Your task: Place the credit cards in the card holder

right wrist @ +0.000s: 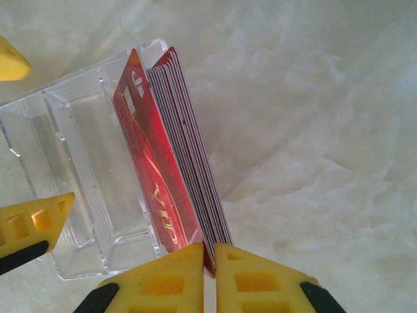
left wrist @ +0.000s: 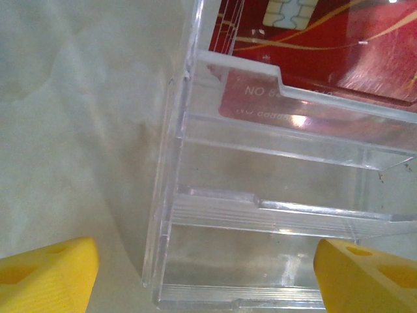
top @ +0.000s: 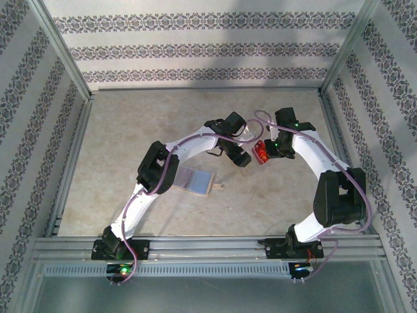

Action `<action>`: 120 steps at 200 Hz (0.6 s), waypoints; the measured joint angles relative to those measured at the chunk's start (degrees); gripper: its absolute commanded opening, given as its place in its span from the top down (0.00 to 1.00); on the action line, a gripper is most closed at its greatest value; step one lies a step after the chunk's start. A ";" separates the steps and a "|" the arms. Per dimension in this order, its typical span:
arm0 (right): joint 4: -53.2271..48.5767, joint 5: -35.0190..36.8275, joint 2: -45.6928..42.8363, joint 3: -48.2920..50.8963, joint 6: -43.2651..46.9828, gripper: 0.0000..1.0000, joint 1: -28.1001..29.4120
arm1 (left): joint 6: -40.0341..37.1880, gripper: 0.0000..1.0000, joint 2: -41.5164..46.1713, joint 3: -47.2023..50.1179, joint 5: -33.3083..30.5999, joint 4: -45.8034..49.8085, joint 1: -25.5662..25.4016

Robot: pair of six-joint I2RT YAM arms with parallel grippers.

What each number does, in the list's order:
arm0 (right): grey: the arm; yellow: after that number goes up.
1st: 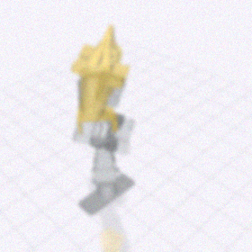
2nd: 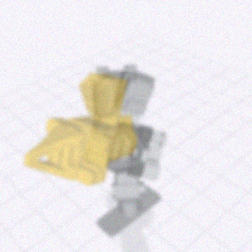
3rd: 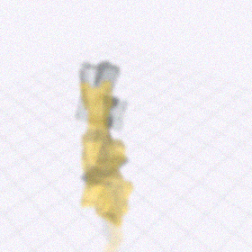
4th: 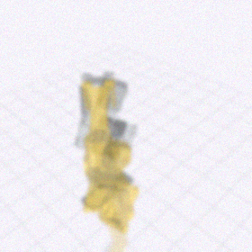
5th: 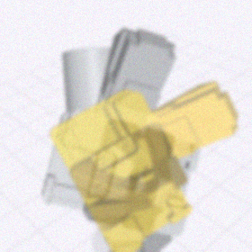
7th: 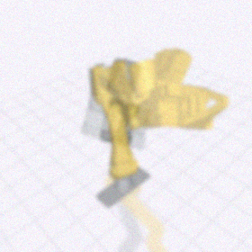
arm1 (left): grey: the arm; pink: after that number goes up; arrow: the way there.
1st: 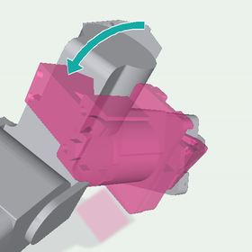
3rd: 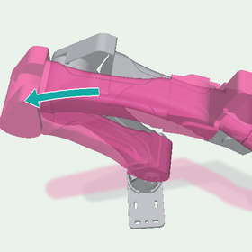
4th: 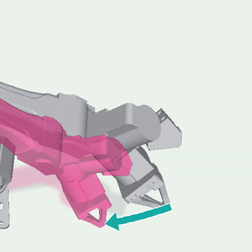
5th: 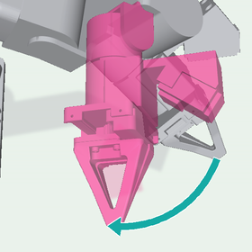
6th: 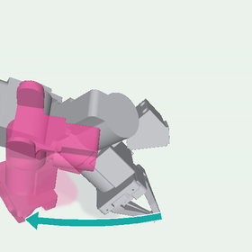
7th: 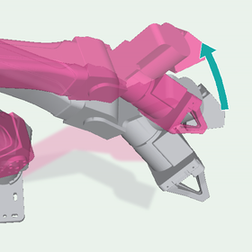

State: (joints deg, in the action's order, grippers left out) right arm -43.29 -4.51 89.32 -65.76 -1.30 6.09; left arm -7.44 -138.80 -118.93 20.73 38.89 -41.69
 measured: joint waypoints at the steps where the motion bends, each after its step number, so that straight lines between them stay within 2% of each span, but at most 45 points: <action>1: 0.00 -0.04 0.00 0.00 0.02 0.91 0.00 | 0.02 0.14 0.00 0.00 0.00 0.00 0.00; 120: -0.02 -2.05 -3.80 0.02 0.24 0.98 0.07 | 0.02 0.14 0.04 0.11 0.02 -0.15 0.00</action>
State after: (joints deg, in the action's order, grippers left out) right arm -43.31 -6.57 85.52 -65.73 -1.06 6.15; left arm -7.42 -138.76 -118.83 20.75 38.74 -41.69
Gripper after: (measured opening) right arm 0.051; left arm 0.859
